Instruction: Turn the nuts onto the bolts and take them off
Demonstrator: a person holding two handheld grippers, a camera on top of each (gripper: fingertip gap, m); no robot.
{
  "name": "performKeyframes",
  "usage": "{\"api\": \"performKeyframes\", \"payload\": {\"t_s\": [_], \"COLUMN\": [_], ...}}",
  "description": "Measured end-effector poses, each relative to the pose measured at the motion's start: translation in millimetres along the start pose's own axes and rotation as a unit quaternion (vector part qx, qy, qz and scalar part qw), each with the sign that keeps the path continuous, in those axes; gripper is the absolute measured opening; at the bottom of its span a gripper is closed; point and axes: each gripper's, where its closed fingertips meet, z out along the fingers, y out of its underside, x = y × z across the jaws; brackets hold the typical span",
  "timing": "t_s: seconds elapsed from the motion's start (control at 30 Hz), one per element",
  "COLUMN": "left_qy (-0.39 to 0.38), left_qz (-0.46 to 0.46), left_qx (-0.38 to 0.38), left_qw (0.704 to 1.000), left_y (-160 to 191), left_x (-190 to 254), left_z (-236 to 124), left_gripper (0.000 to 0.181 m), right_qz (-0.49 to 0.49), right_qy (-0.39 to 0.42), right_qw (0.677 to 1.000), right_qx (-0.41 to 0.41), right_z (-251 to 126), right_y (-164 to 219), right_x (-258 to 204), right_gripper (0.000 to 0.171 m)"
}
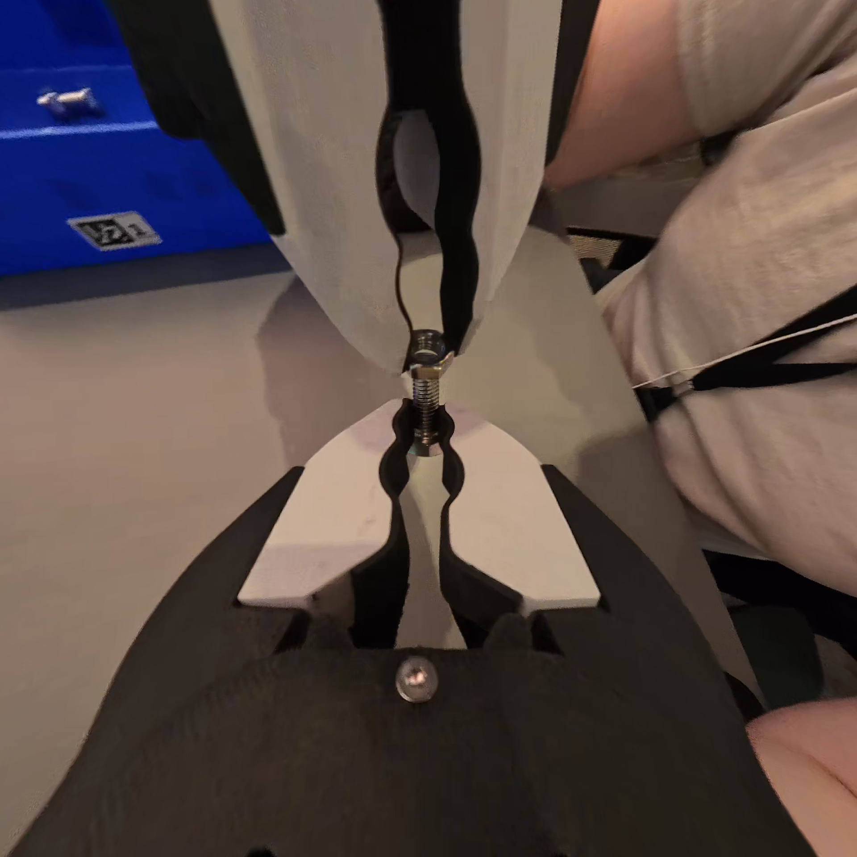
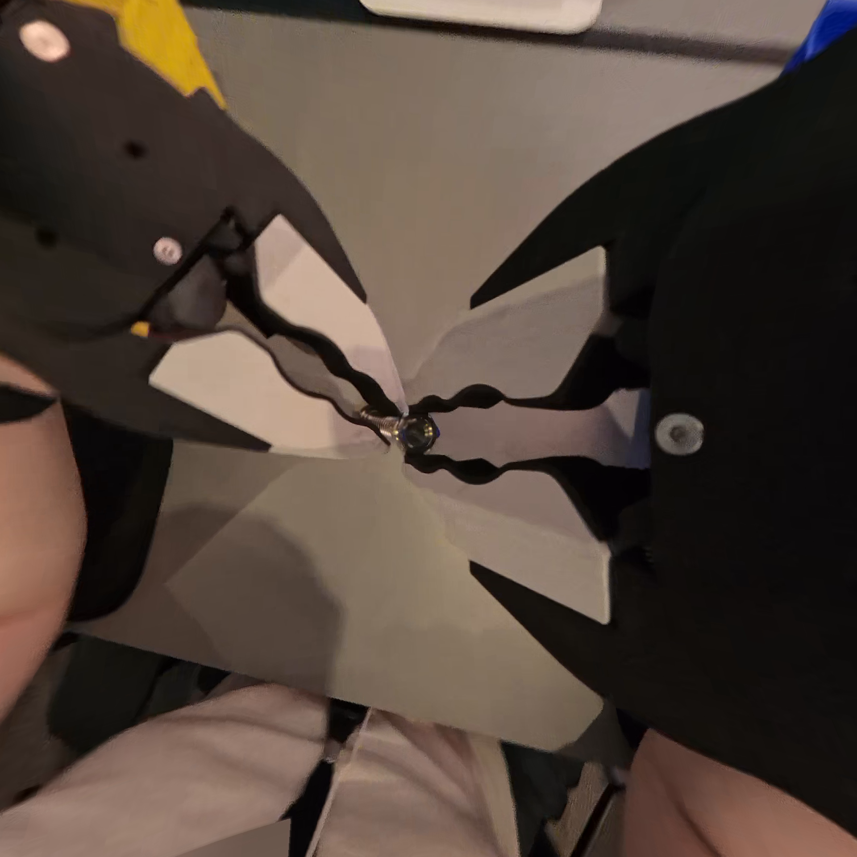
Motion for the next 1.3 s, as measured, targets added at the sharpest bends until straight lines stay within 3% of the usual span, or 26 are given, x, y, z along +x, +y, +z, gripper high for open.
{"api": "performKeyframes", "payload": {"t_s": [0.17, 0.5, 0.9, 1.1, 1.3], "left_qy": [-0.037, -0.095, -0.269, -0.265, -0.205], "left_qz": [-0.019, -0.005, 0.003, -0.004, -0.004], "left_qx": [0.014, 0.114, 0.271, 0.277, 0.252], "left_qw": [0.999, 0.989, 0.924, 0.924, 0.946], "left_y": [-1, -27, -65, -70, -67], "left_x": [-14, -26, -57, -56, -44], "left_z": [-10, -44, -94, -89, -78], "left_gripper": [0.009, 0.009, 0.009, 0.009, 0.009], "right_qz": [0.089, 0.035, 0.177, 0.152, 0.107], "right_qy": [-0.020, 0.083, 0.148, 0.142, 0.124], "right_qw": [0.994, 0.974, 0.915, 0.927, 0.947], "right_qx": [0.062, 0.208, 0.331, 0.314, 0.275], "right_z": [-2, -47, -89, -85, -81], "right_y": [-10, -47, -60, -59, -53], "right_x": [19, 44, 84, 78, 62], "right_gripper": [0.018, 0.018, 0.018, 0.018, 0.018]}}
